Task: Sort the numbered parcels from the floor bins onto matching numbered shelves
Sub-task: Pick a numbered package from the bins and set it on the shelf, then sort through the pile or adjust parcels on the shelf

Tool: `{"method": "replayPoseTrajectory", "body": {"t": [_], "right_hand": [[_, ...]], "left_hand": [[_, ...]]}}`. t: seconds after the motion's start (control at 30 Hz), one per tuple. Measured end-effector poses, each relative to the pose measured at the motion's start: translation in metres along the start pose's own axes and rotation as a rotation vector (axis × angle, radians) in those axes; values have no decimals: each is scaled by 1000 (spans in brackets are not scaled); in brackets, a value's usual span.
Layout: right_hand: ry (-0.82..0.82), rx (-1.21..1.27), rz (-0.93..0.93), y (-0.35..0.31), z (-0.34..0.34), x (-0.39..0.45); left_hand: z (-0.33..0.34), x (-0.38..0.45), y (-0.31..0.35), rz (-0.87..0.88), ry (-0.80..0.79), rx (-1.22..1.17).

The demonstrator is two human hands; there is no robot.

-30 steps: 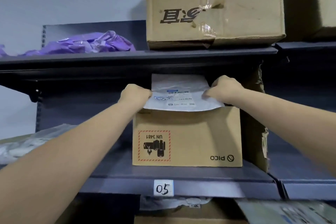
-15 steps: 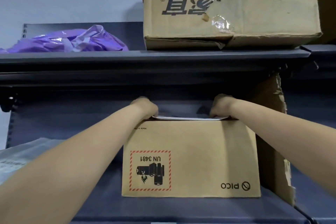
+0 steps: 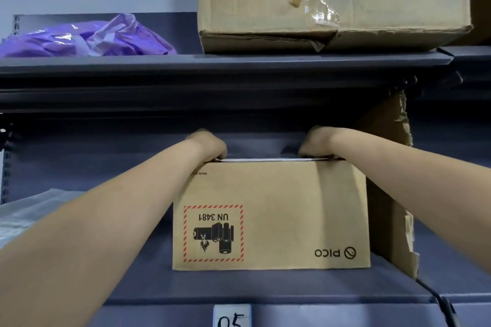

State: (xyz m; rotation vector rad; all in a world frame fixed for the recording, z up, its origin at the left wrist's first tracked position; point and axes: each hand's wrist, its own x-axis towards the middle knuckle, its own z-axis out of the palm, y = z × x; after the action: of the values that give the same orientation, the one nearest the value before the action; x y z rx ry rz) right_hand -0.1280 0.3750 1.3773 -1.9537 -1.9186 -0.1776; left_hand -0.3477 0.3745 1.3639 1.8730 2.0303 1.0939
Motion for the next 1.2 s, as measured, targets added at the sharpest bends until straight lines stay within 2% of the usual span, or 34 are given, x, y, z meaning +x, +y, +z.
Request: {"method": "replayPoseTrajectory", "body": {"t": [0.13,0.27,0.47,0.6,0.9,1.07,1.2], "right_hand": [[116,73,-7,4,-4,-11],[209,183,-86,9,-8,-43],[285,74,-198,18,-5,-117],[254,-22,-193,37,-7,-161],[209,-264,-94,116,-13,-269],[171,-388,3,187,-12,-341],[47,-455,100,254,-11,-400]], "left_hand": [[-8,-16,3,5,105,22],[-14,-44,5,67,154,-70],[-7,-107,7,404,125,-122],[9,-145,16,544,95,-134],[82,-237,68,819,-144,-149],[137,-293,110,1008,-297,2],[184,-339,151,1102,-483,68]]}}
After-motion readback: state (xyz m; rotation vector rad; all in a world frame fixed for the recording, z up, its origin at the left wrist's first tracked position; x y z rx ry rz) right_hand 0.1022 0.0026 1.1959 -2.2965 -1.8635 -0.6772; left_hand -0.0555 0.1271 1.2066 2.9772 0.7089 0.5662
